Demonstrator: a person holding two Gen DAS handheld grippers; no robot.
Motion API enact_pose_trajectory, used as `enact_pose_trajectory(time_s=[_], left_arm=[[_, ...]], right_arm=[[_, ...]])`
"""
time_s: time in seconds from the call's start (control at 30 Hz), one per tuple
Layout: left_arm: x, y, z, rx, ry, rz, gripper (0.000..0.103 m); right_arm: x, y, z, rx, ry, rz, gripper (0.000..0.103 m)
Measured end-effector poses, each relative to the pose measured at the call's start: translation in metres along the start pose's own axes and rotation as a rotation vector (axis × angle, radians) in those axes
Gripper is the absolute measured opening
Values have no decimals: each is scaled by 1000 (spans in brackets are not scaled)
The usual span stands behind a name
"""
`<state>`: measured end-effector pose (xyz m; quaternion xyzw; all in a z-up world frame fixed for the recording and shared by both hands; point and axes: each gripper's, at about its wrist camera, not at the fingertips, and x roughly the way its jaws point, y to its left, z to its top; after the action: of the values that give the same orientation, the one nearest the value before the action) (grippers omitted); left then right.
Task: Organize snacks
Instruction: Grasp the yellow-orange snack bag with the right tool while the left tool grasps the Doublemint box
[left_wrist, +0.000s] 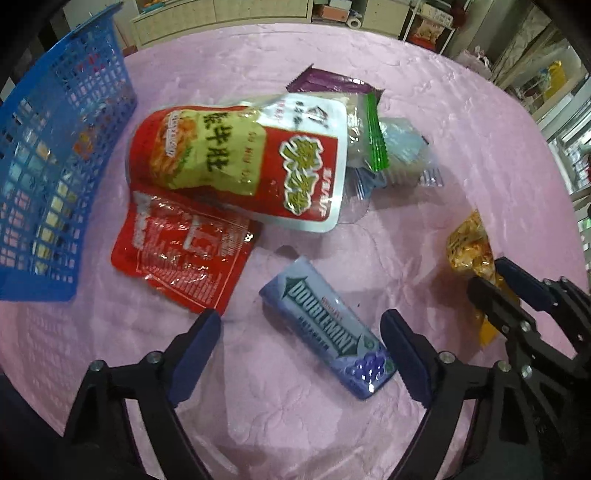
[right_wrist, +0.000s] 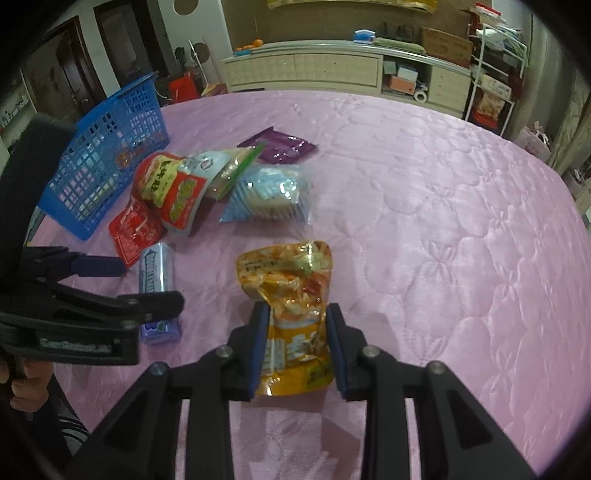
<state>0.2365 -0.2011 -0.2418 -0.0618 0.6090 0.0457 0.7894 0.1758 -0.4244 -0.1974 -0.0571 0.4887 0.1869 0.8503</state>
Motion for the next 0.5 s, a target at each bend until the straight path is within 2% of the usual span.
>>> enact_pose_trajectory(time_s=[0.03,0.13,0.2,0.23,0.3,0.4,0.5], left_arm=[[2,-6,0,9,-3,8,83],[2,-16,0,50,-16,21,71],[1,-23,-1,71,-19,20,55],[1,-26,0,84,-17,16,53],[0,-33,1,108,-23,13,39],[-3,-38,-3,152,-35,-6,31],[-4,-40,-9,177,-40,-28,29]], right_arm=[[0,1,-1,-1,1,-1,36],[0,1,-1,2,2,-1,36],[2,1,0,8,5,-2,36],[2,2,0,10,7,0,36],[3,2,-1,11,11,3,36],[7,3,-2,12,23,-2,36],[8,7,-5,8,26,-12,36]])
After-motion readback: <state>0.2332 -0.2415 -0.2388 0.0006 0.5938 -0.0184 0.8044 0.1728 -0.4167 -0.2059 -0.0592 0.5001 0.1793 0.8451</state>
